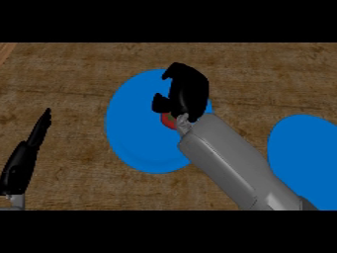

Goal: Pick the tomato from the plate and place it in the plate

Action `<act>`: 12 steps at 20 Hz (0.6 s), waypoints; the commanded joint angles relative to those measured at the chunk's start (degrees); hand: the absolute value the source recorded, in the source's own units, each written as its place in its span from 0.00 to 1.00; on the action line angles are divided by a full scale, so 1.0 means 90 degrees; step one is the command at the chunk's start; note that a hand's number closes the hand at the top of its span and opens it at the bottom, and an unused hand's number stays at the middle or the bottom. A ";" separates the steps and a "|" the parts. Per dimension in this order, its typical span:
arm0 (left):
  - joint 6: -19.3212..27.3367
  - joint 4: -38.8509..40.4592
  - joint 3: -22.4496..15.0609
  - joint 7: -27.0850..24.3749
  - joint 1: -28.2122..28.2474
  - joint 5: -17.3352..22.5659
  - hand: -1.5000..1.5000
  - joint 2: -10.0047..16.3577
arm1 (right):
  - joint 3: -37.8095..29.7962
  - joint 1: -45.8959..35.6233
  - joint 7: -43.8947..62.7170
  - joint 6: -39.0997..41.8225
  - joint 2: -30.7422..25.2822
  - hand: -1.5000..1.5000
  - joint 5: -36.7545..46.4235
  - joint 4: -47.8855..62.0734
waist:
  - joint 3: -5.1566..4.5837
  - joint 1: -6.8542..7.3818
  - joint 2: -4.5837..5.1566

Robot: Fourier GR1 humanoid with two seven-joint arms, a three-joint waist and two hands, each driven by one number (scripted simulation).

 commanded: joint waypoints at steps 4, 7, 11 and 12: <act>-0.0088 -0.0225 0.0055 0.0187 0.0062 0.0048 0.50 0.0034 | 0.0330 -0.0356 0.0437 -0.2084 0.0053 0.00 -0.0312 0.0722 | 0.0005 -0.0027 -0.0042; -0.0168 -0.0104 0.0238 0.0169 0.0019 0.0121 0.50 0.0201 | 0.0155 -0.0244 0.0237 -0.3002 0.0053 0.00 0.0027 0.0575 | 0.0005 -0.0130 -0.0056; 0.0009 -0.0257 0.0196 0.0083 0.0338 0.0029 0.50 0.0054 | -0.0268 -0.0221 0.0752 -0.3505 0.0053 0.00 0.0627 0.0502 | 0.0004 -0.0305 -0.0125; 0.0105 -0.0250 0.0089 0.0149 0.0414 -0.0017 0.50 -0.0129 | -0.0547 -0.0076 0.0577 -0.3576 0.0053 0.00 0.0674 0.0495 | 0.0006 -0.0376 -0.0119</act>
